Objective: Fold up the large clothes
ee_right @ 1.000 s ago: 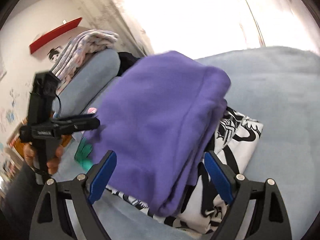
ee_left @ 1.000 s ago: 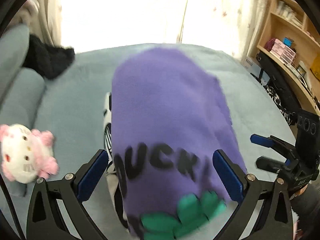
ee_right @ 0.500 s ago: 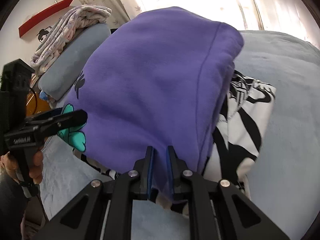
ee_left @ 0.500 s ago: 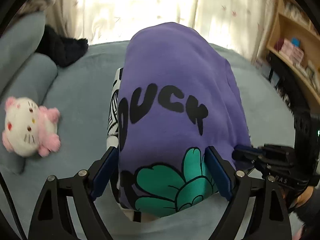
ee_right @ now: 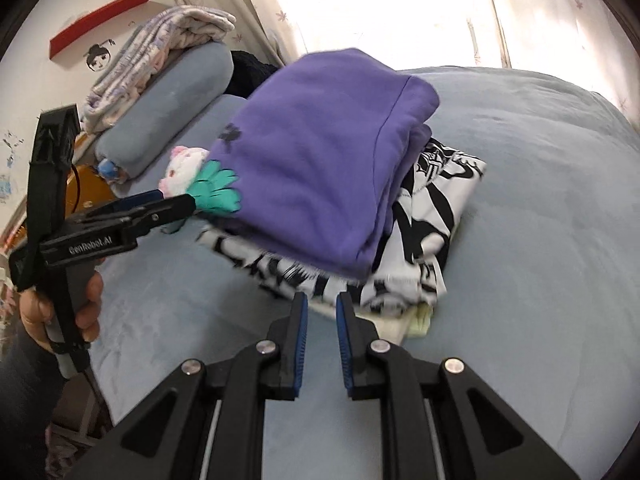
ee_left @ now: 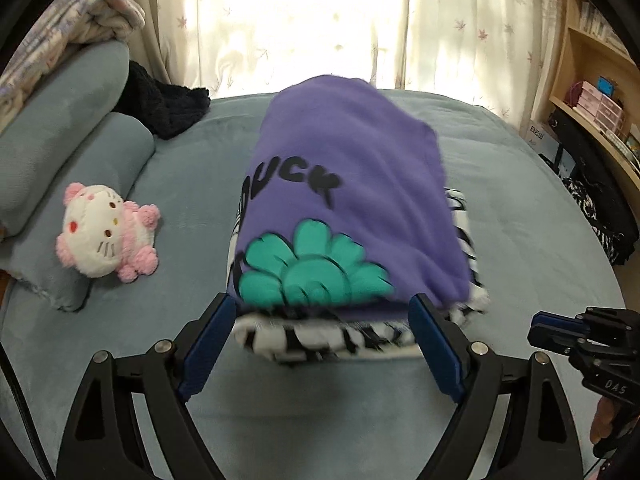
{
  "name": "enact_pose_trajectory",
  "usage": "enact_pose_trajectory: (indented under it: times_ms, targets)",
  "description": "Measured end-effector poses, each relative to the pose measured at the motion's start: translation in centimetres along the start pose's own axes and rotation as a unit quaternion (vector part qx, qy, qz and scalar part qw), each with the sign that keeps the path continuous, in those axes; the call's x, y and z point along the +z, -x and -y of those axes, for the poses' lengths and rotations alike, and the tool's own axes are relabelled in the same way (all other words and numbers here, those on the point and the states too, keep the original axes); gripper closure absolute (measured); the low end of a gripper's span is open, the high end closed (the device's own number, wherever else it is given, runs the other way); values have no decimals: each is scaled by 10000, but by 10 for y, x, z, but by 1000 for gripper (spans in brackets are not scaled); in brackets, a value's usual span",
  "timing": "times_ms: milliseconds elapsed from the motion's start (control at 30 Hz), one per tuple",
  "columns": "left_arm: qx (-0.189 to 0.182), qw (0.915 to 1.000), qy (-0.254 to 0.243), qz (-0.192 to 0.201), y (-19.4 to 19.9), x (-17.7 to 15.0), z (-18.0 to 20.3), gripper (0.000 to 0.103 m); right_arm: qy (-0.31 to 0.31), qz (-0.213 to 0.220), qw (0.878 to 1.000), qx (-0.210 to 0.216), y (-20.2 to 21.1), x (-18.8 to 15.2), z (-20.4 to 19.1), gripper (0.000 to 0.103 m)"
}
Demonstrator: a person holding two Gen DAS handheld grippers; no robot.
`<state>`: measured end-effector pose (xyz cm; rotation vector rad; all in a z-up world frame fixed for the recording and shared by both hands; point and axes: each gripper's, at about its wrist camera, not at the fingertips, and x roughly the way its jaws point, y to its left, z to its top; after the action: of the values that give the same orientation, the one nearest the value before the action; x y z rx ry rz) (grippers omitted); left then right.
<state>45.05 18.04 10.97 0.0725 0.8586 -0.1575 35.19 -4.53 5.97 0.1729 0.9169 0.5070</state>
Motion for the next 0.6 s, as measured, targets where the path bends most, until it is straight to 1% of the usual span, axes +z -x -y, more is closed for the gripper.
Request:
enact_pose_trajectory:
  times_ms: [100, 167, 300, 367, 500, 567, 600]
  targets:
    - [16, 9998, -124, 140, 41, -13, 19, 16, -50, 44, 10000, 56, 36, -12, -9, 89]
    - [0, 9996, -165, 250, 64, -21, 30, 15, 5, 94, 10000, 12, 59, -21, -17, 89]
    - [-217, 9985, -101, 487, 118, -45, 54, 12, 112, 190, 9997, -70, 108, -42, -34, 88]
    - [-278, 9981, -106, 531, 141, -58, 67, 11, 114, 228, 9996, -132, 131, -55, -39, 88]
    - [-307, 9976, -72, 617, 174, -85, 89, 10, 108, 285, 9991, -287, 166, -79, -44, 88]
    - [-376, 9973, -1, 627, 187, -102, 100, 5, 106, 316, 9987, -393, 180, -95, -44, 88]
    - [-389, 9974, 40, 604, 191, -109, 105, 5, 102, 327, 9984, -439, 185, -101, -43, 88]
